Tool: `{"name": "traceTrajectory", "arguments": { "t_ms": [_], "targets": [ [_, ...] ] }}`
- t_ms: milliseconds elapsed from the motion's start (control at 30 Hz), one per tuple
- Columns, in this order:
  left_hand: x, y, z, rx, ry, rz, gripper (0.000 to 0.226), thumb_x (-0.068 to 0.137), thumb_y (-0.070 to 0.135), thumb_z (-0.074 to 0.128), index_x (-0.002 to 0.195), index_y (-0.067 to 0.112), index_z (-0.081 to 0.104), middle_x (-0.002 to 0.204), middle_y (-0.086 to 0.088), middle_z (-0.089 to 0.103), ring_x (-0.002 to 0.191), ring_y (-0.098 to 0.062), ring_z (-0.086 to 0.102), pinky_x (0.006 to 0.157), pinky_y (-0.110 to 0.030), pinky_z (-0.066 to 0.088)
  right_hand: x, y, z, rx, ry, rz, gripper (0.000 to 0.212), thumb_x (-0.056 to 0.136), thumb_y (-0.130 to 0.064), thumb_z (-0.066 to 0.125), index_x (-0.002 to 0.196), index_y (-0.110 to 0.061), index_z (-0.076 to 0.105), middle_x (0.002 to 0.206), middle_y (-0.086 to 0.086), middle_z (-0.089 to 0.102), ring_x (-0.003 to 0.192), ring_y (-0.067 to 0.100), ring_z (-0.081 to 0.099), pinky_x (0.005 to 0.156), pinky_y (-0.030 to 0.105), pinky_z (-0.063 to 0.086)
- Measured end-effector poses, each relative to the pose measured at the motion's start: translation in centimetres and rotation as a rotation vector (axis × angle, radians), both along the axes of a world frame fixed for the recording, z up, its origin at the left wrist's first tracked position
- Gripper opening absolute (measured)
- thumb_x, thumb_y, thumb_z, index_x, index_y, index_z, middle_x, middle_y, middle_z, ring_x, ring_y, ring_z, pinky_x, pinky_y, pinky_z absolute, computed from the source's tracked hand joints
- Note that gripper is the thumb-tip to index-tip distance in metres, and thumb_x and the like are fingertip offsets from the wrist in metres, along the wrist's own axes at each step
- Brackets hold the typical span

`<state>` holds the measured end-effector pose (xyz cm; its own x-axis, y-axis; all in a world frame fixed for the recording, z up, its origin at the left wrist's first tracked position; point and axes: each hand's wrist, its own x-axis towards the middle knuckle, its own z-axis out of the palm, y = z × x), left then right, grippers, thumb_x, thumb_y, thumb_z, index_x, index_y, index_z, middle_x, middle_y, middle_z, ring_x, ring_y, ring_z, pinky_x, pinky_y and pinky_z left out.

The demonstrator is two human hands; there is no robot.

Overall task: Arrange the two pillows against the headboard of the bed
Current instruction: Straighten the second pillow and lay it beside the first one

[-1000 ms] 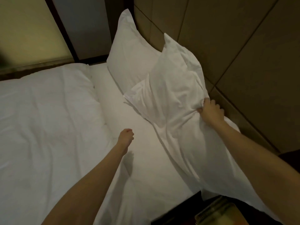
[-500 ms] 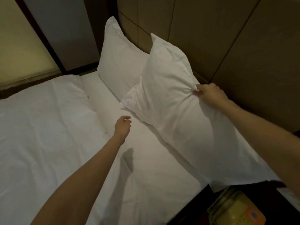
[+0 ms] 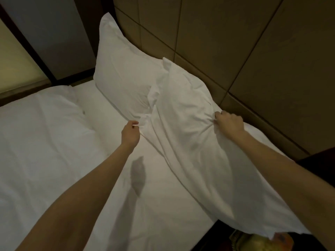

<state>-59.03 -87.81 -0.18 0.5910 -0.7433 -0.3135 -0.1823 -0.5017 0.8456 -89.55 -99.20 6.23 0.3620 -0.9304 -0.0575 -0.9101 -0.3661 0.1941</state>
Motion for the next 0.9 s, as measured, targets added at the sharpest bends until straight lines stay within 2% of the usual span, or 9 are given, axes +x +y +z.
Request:
{"name": "traceTrajectory", "arguments": {
  "t_ms": [67,133,200,267,333,467,633,733,900],
  "targets": [
    [0.2,-0.9,-0.6,0.027,-0.034,0.0,0.039,0.093,0.009,0.034,0.127,0.011,0.053,0.126,-0.015,0.056,0.104,-0.029,0.057,0.079,-0.034,0.044,0.2,-0.5,-1.4,-0.047,-0.076,-0.071,0.03,0.092,-0.013,0.047,0.121,-0.006,0.049,0.12,0.019,0.051,0.105,0.038,0.052,0.083,0.045,0.043],
    [0.7,-2.1,-1.0,0.037,-0.076,-0.004,0.039,0.093,0.009,0.034,0.127,0.011,0.053,0.126,-0.016,0.055,0.105,-0.031,0.056,0.079,-0.035,0.043,0.8,-1.6,-1.9,-0.103,-0.207,-0.1,0.046,0.084,-0.016,0.053,0.129,-0.009,0.043,0.127,0.019,0.046,0.108,0.038,0.047,0.087,0.049,0.04],
    [1.1,-3.6,-1.0,0.028,-0.097,0.009,0.038,0.094,0.01,0.034,0.127,0.011,0.053,0.126,-0.016,0.055,0.103,-0.029,0.056,0.078,-0.033,0.043,2.3,-2.7,-1.9,-0.194,-0.284,0.01,0.057,0.08,-0.021,0.058,0.134,-0.013,0.04,0.135,0.018,0.044,0.115,0.038,0.046,0.091,0.051,0.041],
    [1.5,-5.1,-1.0,0.01,-0.106,0.027,0.037,0.095,0.01,0.035,0.127,0.011,0.053,0.127,-0.014,0.055,0.099,-0.025,0.055,0.079,-0.031,0.04,3.9,-3.9,-2.2,-0.246,-0.253,0.17,0.057,0.082,-0.029,0.056,0.135,-0.016,0.039,0.142,0.018,0.041,0.126,0.039,0.042,0.096,0.053,0.039],
    [1.9,-6.7,-1.0,-0.016,-0.11,0.035,0.036,0.095,0.01,0.036,0.126,0.01,0.054,0.127,-0.014,0.056,0.104,-0.026,0.055,0.082,-0.029,0.039,4.7,-5.2,-3.5,-0.155,-0.135,0.289,0.057,0.089,-0.038,0.048,0.141,-0.021,0.033,0.152,0.017,0.03,0.137,0.038,0.031,0.106,0.052,0.03],
    [2.5,-8.2,-1.8,-0.021,-0.095,0.031,0.034,0.095,0.011,0.036,0.124,0.01,0.055,0.127,-0.014,0.057,0.11,-0.029,0.055,0.086,-0.03,0.041,4.1,-6.9,-6.3,-0.02,-0.034,0.284,0.062,0.096,-0.046,0.032,0.151,-0.024,0.013,0.16,0.012,0.01,0.146,0.031,0.013,0.116,0.045,0.013],
    [2.5,-8.6,-2.5,0.006,-0.088,0.038,0.035,0.095,0.011,0.034,0.122,0.009,0.056,0.126,-0.015,0.058,0.114,-0.03,0.054,0.099,-0.039,0.044,5.0,-6.3,-5.2,-0.074,-0.111,0.344,0.053,0.094,-0.035,0.043,0.143,-0.018,0.033,0.154,0.017,0.028,0.141,0.034,0.028,0.113,0.047,0.023],
    [1.8,-8.7,-2.5,-0.012,-0.073,0.017,0.035,0.094,0.012,0.035,0.12,0.01,0.057,0.126,-0.014,0.059,0.113,-0.03,0.056,0.099,-0.039,0.045,3.1,-4.9,-5.1,-0.056,-0.091,0.44,0.048,0.094,-0.03,0.045,0.14,-0.017,0.041,0.152,0.016,0.033,0.139,0.034,0.032,0.112,0.047,0.027],
    [-0.5,-8.7,-1.7,-0.074,-0.122,-0.147,0.033,0.095,0.013,0.037,0.12,0.011,0.059,0.125,-0.013,0.059,0.113,-0.027,0.056,0.101,-0.04,0.044,-1.8,-3.0,-4.2,-0.052,-0.073,0.217,0.047,0.099,-0.029,0.038,0.145,-0.019,0.035,0.153,0.009,0.033,0.141,0.025,0.03,0.112,0.042,0.024]
  ]
}}
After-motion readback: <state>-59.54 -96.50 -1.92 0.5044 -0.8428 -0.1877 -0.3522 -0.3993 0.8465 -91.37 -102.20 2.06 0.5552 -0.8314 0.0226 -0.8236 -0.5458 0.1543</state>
